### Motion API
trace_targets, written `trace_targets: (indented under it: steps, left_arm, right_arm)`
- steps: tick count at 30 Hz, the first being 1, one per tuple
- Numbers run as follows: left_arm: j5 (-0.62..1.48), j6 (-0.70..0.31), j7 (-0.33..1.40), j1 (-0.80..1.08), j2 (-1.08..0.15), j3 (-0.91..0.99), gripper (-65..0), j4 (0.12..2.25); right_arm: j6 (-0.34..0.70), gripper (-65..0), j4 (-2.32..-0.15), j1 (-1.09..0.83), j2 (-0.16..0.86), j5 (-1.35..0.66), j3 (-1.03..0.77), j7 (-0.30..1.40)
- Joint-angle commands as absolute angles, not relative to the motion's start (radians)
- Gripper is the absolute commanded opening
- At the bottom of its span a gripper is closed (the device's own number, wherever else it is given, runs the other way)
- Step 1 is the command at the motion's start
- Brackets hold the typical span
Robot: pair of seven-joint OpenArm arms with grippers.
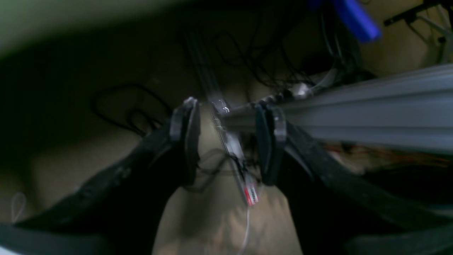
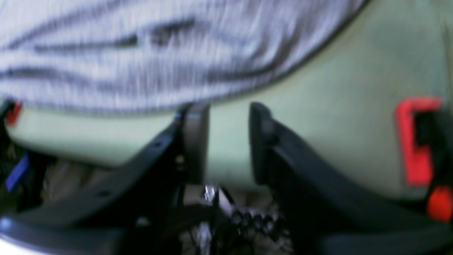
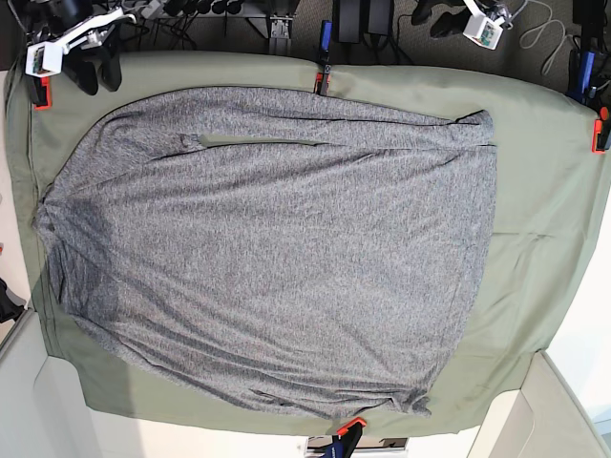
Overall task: Fold the T-shirt properly
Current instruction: 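Move both grippers down to the shirt's shoulder corners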
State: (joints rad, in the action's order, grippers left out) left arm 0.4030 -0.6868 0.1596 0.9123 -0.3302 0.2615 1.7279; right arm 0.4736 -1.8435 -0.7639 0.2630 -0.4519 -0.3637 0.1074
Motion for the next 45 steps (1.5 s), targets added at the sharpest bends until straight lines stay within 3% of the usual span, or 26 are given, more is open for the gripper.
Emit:
trace_targets:
  steps: [1, 5, 9, 24, 45]
  left_arm:
    - [0.436, -0.698, 0.139, 0.936, -0.340, 0.290, -35.9, 1.763]
    - [0.521, -0.698, 0.149, 0.960, -0.364, 0.368, -34.8, 1.832]
    - [0.615, -0.698, 0.192, 0.958, -0.398, 0.421, -26.8, 1.874]
    - [0.632, -0.698, 0.259, 0.793, -0.469, 0.438, -26.5, 1.832]
    - [0.583, -0.665, 0.260, 0.612, -0.488, 0.313, -26.5, 1.633]
  right_arm:
    - [0.467, -38.1, -1.861, -0.754, 0.271, -0.490, -0.387, 0.106]
    - [0.376, -31.5, -1.861, -0.656, 0.269, -0.567, -0.440, 0.245]
    - [0.340, -27.2, -1.859, -0.558, 0.270, -0.569, -0.466, 0.335]
    - [0.336, -27.2, -1.670, -0.358, 0.269, -0.530, -0.464, 0.372]
    - [0.337, -27.2, -1.604, -0.291, 0.264, -0.519, -0.463, 0.402]
